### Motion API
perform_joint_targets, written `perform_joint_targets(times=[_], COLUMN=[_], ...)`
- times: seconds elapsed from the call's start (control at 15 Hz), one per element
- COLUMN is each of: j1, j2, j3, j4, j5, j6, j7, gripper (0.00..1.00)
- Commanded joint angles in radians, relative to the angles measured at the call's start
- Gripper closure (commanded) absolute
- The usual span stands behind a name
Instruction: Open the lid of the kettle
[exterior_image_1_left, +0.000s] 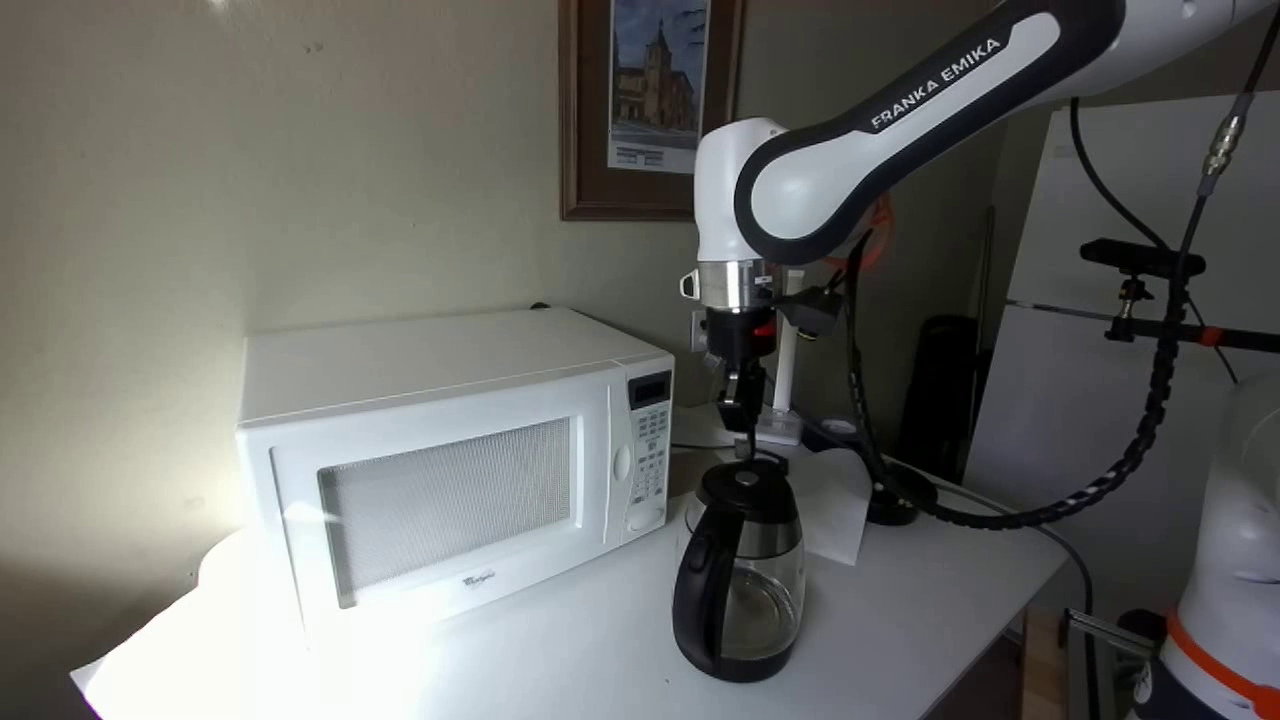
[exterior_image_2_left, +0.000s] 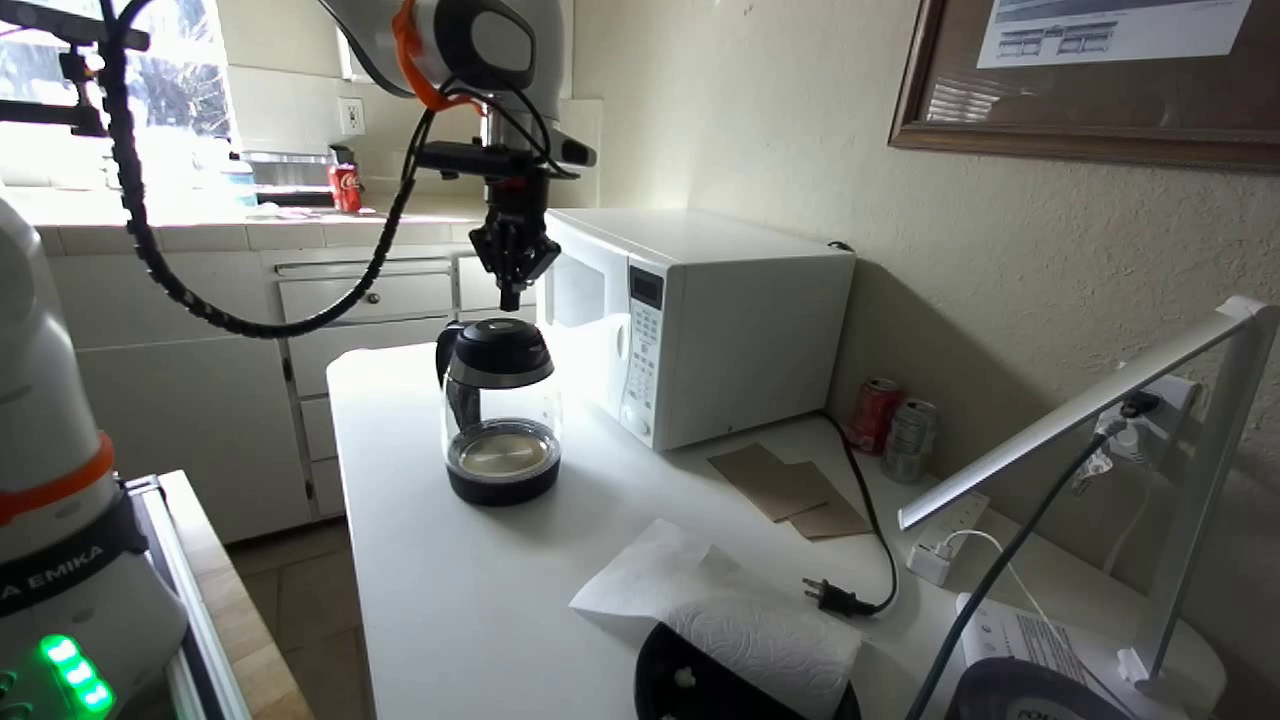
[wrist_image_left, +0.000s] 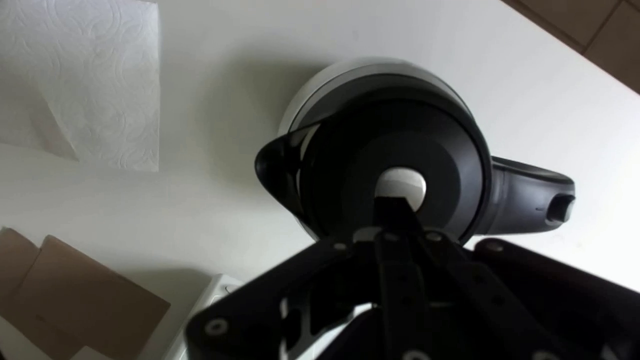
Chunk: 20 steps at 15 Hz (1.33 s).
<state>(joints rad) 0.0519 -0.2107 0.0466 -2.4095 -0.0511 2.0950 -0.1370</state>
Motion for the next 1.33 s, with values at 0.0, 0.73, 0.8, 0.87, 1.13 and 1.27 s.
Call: perform_joint_targets(times=[0.0, 0.73, 0.8, 0.87, 1.13, 1.27], j1=[0.012, 0.018, 0.020, 0.021, 0.024, 0.022], j2=[-0.016, 0.002, 0.003, 0.004, 0.018, 0.026], j3=[-0.003, -0.004, -0.004, -0.004, -0.004, -0.004], j4=[-0.029, -0.036, -0.036, -0.036, -0.034, -0.034], j5=[0.012, 0.026, 0.030, 0.034, 0.046, 0.044], j6=[0.005, -0.013, -0.017, -0.019, -0.016, -0.016], j7=[-0.031, -0.057, -0.064, -0.067, -0.071, -0.067], gripper=[1.00, 1.00, 1.00, 1.00, 1.00, 1.00])
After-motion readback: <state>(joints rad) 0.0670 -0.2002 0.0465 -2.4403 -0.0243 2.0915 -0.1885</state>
